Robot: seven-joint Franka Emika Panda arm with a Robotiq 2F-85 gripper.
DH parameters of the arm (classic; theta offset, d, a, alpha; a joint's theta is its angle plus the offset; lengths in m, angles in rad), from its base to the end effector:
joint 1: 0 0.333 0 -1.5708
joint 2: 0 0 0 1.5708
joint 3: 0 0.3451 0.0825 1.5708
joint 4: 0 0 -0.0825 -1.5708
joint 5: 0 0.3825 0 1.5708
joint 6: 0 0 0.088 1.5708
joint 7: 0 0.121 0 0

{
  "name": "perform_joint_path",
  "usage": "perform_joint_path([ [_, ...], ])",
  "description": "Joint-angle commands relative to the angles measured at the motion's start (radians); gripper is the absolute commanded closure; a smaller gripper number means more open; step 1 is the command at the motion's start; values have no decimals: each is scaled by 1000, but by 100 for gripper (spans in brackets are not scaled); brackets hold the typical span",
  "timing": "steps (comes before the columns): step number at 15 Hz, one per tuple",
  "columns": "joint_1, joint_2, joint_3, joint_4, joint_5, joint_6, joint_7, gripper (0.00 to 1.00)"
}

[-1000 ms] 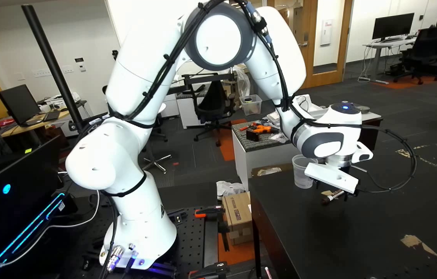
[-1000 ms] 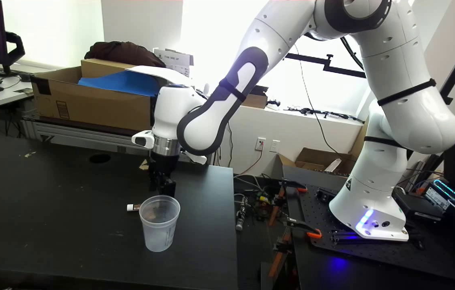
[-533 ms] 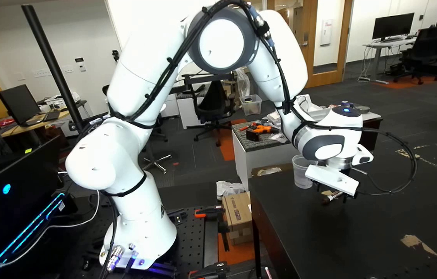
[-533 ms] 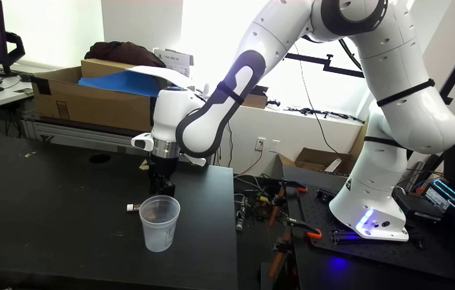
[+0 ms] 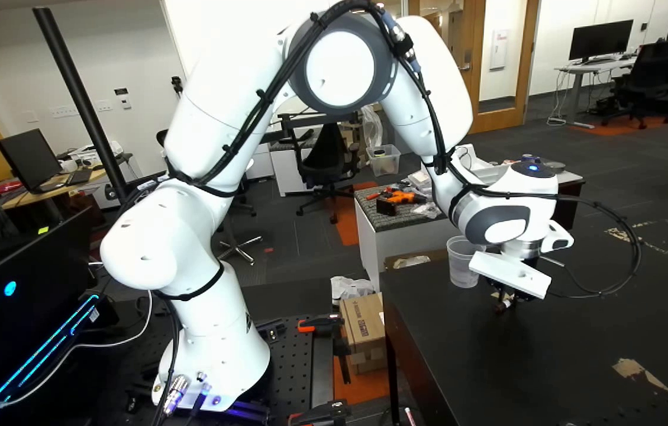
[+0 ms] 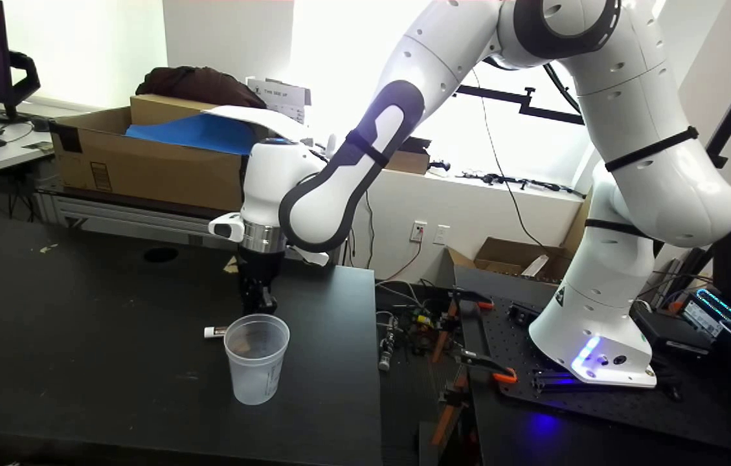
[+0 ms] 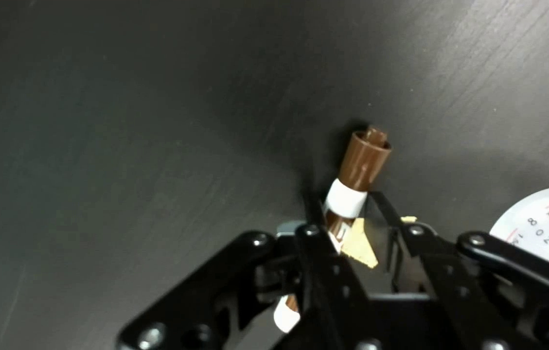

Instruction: Move the marker to the right

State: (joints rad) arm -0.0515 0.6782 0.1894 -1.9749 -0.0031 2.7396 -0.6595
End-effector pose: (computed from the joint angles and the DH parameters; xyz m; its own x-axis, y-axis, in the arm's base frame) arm 0.6278 0.0835 0.1449 0.7233 0.6749 0.1464 0.6855 -0.7273 -0.0341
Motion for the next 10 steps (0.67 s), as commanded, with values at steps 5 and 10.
perform_joint_path([
  [5, 8, 0, -8, 25, -33, -46, 53, 95],
  [10, 12, -57, -2, -16, -27, 2, 96, 95],
])
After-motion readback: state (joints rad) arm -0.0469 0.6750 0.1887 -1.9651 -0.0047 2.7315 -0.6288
